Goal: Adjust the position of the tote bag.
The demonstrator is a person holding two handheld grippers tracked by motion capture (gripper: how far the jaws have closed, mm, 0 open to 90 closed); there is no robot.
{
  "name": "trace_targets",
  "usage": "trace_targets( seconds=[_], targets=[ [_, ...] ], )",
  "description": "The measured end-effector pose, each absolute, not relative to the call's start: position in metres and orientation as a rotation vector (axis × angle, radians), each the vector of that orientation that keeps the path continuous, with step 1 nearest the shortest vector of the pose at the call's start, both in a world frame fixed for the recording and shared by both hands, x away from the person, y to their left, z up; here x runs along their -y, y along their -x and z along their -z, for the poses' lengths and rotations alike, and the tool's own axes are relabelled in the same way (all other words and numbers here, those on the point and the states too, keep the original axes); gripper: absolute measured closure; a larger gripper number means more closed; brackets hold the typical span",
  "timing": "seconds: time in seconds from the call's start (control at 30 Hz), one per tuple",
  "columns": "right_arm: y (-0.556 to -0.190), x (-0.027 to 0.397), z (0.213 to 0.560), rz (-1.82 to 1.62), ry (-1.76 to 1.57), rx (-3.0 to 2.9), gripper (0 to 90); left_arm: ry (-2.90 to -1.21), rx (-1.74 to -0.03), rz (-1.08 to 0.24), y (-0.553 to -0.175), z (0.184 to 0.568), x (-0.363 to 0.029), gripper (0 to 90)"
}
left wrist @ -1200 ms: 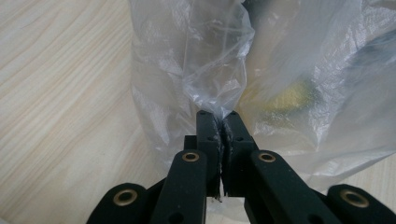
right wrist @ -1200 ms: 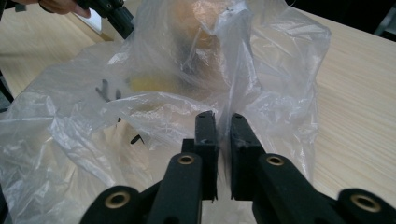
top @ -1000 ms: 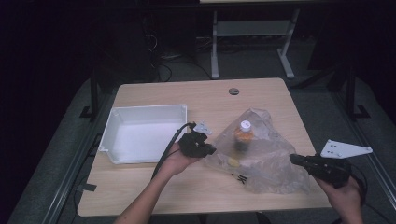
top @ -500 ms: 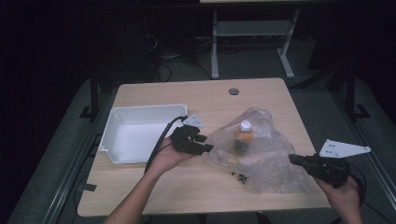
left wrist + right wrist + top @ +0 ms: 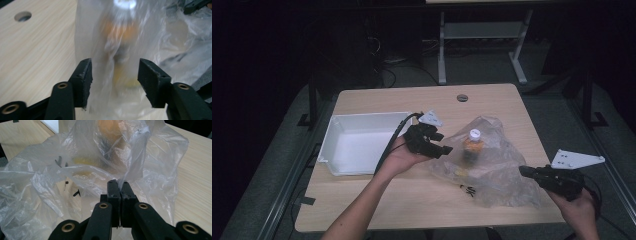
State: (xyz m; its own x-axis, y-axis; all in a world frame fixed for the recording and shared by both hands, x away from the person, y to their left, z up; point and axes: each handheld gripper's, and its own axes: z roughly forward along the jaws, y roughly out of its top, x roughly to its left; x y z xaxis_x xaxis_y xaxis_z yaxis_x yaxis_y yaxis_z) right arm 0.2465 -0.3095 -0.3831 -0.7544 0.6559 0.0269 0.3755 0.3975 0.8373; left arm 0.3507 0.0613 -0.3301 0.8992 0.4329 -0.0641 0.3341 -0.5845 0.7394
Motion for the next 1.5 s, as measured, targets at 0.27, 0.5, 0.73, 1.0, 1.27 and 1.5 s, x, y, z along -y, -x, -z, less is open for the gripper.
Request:
trace_targets(
  seconds=[0.27, 0.5, 0.73, 1.0, 1.27, 1.5],
  targets=[
    [-0.247, 0.309, 0.384, -1.288, -0.888, -2.361, 88.1, -2.261, -0.520, -0.139, -0.362, 0.325, -0.032, 36.1],
    [-0.247, 0.309, 0.384, -1.292, -0.883, -2.369, 88.1, -2.251, -0.523, -0.132, -0.369, 0.330, -0.019, 41.3],
    [-0.247, 0.308, 0.384, -1.294, -0.876, -2.372, 87.9, -2.280, -0.502, -0.137, -0.373, 0.336, -0.015, 58.6],
    [-0.247, 0.308, 0.384, -1.301, -0.881, -2.365, 84.0, -2.298, -0.457, -0.124, -0.370, 0.342, -0.017, 83.3],
    [-0.248, 0.307, 0.385, -1.305, -0.891, -2.373, 78.4, -2.307, -0.466, -0.124, -0.369, 0.349, -0.025, 89.4],
    [-0.250, 0.306, 0.388, -1.320, -0.929, -2.380, 60.0, -2.307, -0.488, -0.112, -0.368, 0.356, -0.032, 89.6]
  ],
)
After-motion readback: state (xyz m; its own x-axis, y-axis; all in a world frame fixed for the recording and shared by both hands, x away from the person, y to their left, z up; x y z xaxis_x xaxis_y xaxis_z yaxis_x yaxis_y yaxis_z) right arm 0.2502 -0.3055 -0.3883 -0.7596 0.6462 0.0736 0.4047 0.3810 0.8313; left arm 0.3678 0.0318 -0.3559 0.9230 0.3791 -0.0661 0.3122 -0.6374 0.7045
